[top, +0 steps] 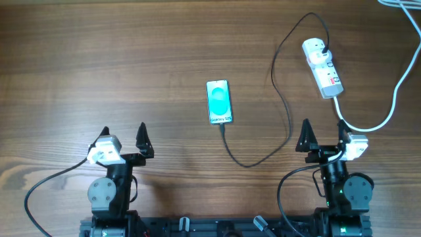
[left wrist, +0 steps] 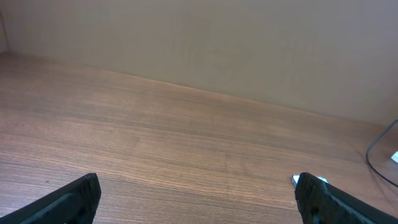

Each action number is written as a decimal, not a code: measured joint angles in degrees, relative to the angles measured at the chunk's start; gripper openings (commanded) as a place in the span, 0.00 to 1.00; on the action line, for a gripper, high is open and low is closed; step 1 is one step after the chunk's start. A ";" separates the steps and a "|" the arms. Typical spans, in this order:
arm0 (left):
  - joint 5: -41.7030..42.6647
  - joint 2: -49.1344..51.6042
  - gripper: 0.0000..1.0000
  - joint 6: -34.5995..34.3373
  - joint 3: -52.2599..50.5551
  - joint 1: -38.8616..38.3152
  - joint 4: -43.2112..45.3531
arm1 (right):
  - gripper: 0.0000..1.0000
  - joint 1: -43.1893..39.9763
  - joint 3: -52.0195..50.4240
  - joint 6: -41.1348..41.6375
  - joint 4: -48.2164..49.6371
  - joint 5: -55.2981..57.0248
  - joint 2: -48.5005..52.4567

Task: Plug charger to phone and switch on socket

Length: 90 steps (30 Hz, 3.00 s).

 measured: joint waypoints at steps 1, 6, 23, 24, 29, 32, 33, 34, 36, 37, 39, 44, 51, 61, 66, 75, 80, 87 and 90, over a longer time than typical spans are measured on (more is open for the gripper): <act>0.13 0.00 1.00 0.24 0.00 0.00 0.00 | 1.00 0.00 0.00 0.00 -0.02 0.00 0.00; 0.74 0.00 1.00 1.33 0.00 0.00 0.02 | 1.00 0.00 0.00 0.00 -0.02 0.00 0.00; 0.96 0.00 1.00 2.19 0.00 0.26 0.04 | 1.00 0.00 0.00 0.00 0.00 0.00 0.00; 0.96 0.00 1.00 2.19 0.00 0.26 0.04 | 1.00 0.00 0.00 0.00 -0.02 0.00 0.00; 0.96 0.00 1.00 2.19 0.00 0.26 0.04 | 1.00 0.00 0.00 -0.17 0.00 0.04 0.00; 0.96 0.00 1.00 2.19 0.00 0.26 0.04 | 1.00 0.37 0.00 -1.99 0.00 0.09 0.00; 0.96 0.00 1.00 2.19 0.00 0.26 0.04 | 1.00 0.76 0.00 -3.23 0.00 0.09 0.00; 0.96 0.00 1.00 2.19 0.00 0.26 0.04 | 1.00 1.64 0.00 -5.33 0.00 0.22 0.00; 0.96 0.00 1.00 2.19 0.00 0.26 0.04 | 1.00 3.52 0.00 -9.38 0.00 0.20 0.00; 0.96 0.00 1.00 2.19 0.00 0.26 0.04 | 1.00 3.89 0.00 -10.73 0.00 0.22 0.00; 0.96 0.00 1.00 2.19 0.00 0.26 0.04 | 1.00 4.00 0.00 -12.41 0.00 0.22 0.00; 0.96 0.00 1.00 2.19 0.00 0.26 0.04 | 1.00 4.00 0.00 -14.14 0.00 0.22 0.00; 0.96 0.00 1.00 2.19 0.00 0.26 0.04 | 1.00 4.00 0.00 -14.51 0.00 0.22 0.00; 0.98 0.00 1.00 2.19 0.00 0.26 0.04 | 1.00 4.00 0.00 -14.51 0.00 0.22 0.00; 0.96 0.00 1.00 2.19 0.00 0.26 0.04 | 1.00 4.00 0.00 -14.51 0.00 0.22 0.00; 0.96 0.00 1.00 2.19 0.00 0.26 0.04 | 1.00 4.00 0.00 -14.53 0.00 0.22 0.00; 0.96 0.00 1.00 2.19 0.00 0.26 0.04 | 1.00 4.00 0.00 -14.53 0.00 0.22 0.00; 0.98 0.00 1.00 2.19 0.00 0.26 0.04 | 1.00 4.00 0.00 -14.53 0.00 0.22 0.00; 0.98 0.00 1.00 2.19 0.00 0.26 0.04 | 1.00 4.00 0.00 -14.53 0.00 0.22 0.00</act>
